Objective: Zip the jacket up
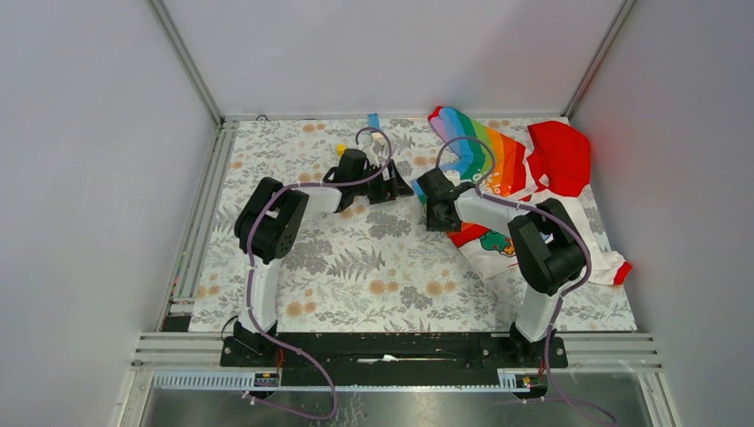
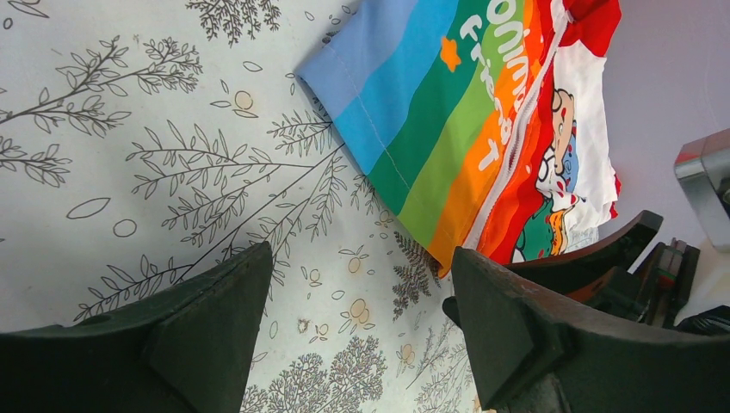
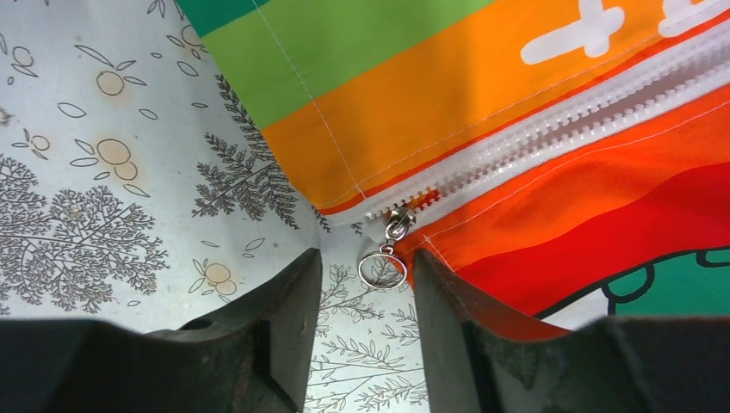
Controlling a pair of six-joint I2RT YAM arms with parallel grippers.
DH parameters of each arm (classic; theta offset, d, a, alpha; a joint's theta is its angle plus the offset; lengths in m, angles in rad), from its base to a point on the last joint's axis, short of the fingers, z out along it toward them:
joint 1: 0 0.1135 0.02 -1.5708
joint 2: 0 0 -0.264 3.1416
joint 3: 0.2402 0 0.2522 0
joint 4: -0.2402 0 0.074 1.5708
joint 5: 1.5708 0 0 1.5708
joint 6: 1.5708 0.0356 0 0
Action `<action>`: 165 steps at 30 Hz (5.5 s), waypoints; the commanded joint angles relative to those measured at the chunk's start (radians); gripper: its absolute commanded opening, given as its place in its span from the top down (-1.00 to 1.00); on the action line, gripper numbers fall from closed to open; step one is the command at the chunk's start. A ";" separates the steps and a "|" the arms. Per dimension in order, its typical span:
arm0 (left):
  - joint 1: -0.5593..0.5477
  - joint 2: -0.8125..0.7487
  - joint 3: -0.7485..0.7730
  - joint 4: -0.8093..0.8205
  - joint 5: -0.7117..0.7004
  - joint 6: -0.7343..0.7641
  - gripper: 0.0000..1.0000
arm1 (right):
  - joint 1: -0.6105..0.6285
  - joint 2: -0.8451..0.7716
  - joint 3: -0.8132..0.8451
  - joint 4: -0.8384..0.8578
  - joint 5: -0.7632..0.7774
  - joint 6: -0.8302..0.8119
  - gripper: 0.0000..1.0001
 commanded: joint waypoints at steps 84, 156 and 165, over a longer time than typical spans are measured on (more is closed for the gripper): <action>-0.113 -0.023 -0.036 0.105 -0.035 -0.052 -0.30 | -0.078 -0.133 -0.105 0.000 0.037 -0.051 0.38; -0.297 -0.027 0.216 -0.256 -0.169 0.113 0.10 | -0.272 -0.301 -0.481 0.336 -0.252 0.108 1.00; -0.330 0.058 0.305 -0.403 -0.175 0.029 0.27 | -0.285 -0.344 -0.518 0.365 -0.284 0.109 1.00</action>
